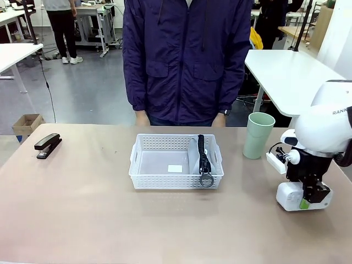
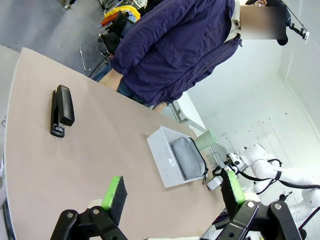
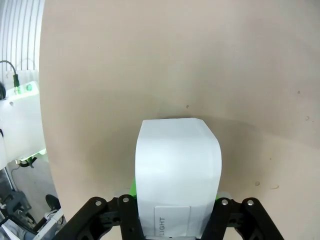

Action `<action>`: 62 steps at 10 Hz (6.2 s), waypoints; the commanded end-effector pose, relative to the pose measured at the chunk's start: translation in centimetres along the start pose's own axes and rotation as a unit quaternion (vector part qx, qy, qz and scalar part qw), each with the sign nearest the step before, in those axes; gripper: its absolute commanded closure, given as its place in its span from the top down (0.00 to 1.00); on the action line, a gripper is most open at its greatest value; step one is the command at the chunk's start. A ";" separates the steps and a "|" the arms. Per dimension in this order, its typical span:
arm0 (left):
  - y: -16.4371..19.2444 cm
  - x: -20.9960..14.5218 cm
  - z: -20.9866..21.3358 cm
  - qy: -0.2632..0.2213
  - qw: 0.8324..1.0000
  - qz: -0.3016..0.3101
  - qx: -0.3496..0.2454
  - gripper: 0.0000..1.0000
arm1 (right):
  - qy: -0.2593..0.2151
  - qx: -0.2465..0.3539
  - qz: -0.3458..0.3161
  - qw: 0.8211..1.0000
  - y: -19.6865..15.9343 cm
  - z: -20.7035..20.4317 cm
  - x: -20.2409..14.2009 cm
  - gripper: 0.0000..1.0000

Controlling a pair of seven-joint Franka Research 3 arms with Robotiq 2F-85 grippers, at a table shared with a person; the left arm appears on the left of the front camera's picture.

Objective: Efficiently arrange items inside the basket to fit them all.
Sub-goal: Pick up the Digital clock and place it inside the Organizing basket.

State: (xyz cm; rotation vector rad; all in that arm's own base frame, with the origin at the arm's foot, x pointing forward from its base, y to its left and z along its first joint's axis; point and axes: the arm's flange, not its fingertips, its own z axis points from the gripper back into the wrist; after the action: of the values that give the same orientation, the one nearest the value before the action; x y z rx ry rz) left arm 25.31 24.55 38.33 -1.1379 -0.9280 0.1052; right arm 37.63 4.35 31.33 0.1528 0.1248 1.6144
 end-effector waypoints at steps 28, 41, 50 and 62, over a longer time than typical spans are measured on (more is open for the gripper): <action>-0.1 0.1 0.0 -0.010 1.000 -0.011 -0.008 1.00 | 0.052 -0.133 -0.132 0.981 -5.5 17.3 41.0 0.51; -0.1 0.1 0.0 -0.010 1.000 -0.011 -0.008 1.00 | 0.056 0.001 -0.081 0.995 -13.6 4.2 39.2 0.51; -0.1 0.1 0.0 -0.010 1.000 -0.011 -0.008 1.00 | 0.040 -0.009 -0.076 0.996 -13.5 5.8 38.2 1.00; -0.1 0.1 0.0 -0.010 1.000 -0.011 -0.008 1.00 | -0.351 0.170 -0.511 0.766 9.4 13.5 -9.4 1.00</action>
State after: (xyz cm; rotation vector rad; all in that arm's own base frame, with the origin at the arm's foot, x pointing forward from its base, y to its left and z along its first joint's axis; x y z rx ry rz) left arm 25.39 24.86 38.41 -1.1363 -0.9286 0.1071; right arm 31.66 -3.75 47.70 0.7237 -0.0195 0.4523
